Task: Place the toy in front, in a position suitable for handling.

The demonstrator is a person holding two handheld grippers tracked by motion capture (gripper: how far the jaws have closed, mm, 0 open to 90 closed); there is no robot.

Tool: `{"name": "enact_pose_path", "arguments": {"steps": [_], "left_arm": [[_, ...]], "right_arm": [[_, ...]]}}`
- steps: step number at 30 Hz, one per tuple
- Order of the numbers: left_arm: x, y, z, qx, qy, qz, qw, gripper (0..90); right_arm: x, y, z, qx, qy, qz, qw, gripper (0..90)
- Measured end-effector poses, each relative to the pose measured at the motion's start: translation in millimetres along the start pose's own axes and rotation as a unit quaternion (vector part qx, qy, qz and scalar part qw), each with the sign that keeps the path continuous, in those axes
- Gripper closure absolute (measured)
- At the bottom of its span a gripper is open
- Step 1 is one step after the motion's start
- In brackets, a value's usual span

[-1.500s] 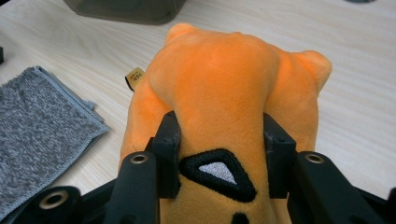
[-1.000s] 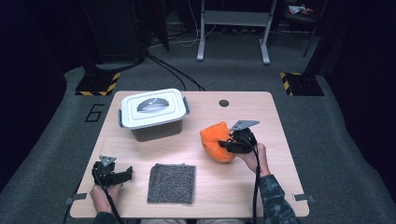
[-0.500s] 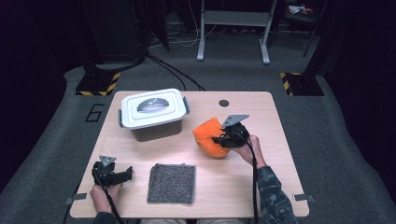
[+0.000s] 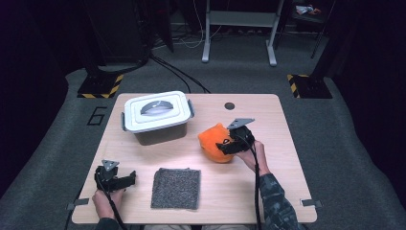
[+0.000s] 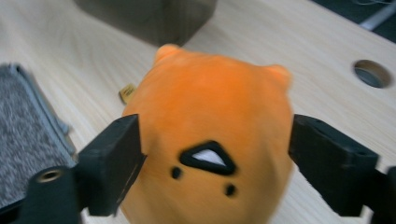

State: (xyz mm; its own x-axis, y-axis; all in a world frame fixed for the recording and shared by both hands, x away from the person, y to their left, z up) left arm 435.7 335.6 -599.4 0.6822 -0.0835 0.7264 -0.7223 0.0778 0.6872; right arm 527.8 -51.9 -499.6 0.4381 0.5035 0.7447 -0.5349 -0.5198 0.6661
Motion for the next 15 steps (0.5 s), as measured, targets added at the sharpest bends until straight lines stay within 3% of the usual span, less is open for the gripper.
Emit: {"name": "enact_pose_path", "arguments": {"steps": [1,2,4,6,7,9,11,12,15], "left_arm": [[0.0,0.0,0.0,0.000,0.000,0.000,1.0000,6.2],[0.1,-0.1,0.0,0.000,0.000,0.000,1.0000,6.2],[0.1,-0.1,0.0,0.000,0.000,0.000,1.0000,6.2],[0.0,0.0,0.1,0.000,0.000,0.000,1.0000,6.2],[0.1,0.0,0.0,0.000,0.000,0.000,1.0000,6.3],[0.1,0.0,0.1,0.000,0.000,0.000,1.0000,6.4],[0.0,0.0,0.1,0.000,0.000,0.000,1.0000,6.5],[0.1,0.0,0.1,0.000,0.000,0.000,1.0000,6.5],[0.0,0.1,0.0,0.000,-0.001,0.000,1.0000,6.6]], "right_arm": [[0.0,0.0,0.0,0.000,0.000,0.000,1.0000,14.6],[2.3,9.1,1.0,-0.013,-0.040,0.011,0.9990,14.3],[1.9,14.2,0.8,-0.019,-0.086,0.010,0.9961,13.6],[1.5,14.9,0.4,-0.019,-0.099,0.007,0.9948,14.3],[-0.2,13.0,-2.5,-0.017,-0.127,-0.009,0.9917,14.2],[-0.9,7.8,-3.6,-0.027,-0.142,-0.018,0.9894,14.1],[-1.9,4.3,-4.0,-0.028,-0.143,-0.022,0.9891,14.4],[-4.2,-4.1,-6.7,-0.037,-0.166,-0.034,0.9849,14.8],[-9.0,-13.9,-9.4,-0.047,-0.172,-0.052,0.9825,20.2]]}}
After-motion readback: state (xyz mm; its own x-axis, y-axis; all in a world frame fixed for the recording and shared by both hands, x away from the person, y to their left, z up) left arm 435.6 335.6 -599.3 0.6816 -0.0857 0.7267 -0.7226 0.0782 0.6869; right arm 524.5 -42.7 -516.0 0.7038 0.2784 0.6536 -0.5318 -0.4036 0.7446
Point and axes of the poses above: each handheld gripper's, and its own axes: y roughly backward along the jaws, x roughly out of its top, z roughly to its right, the point moved 10 cm from there along -y, roughly forward along the jaws, and after that the axes turned 1 degree about -z, right-handed, at the moved point
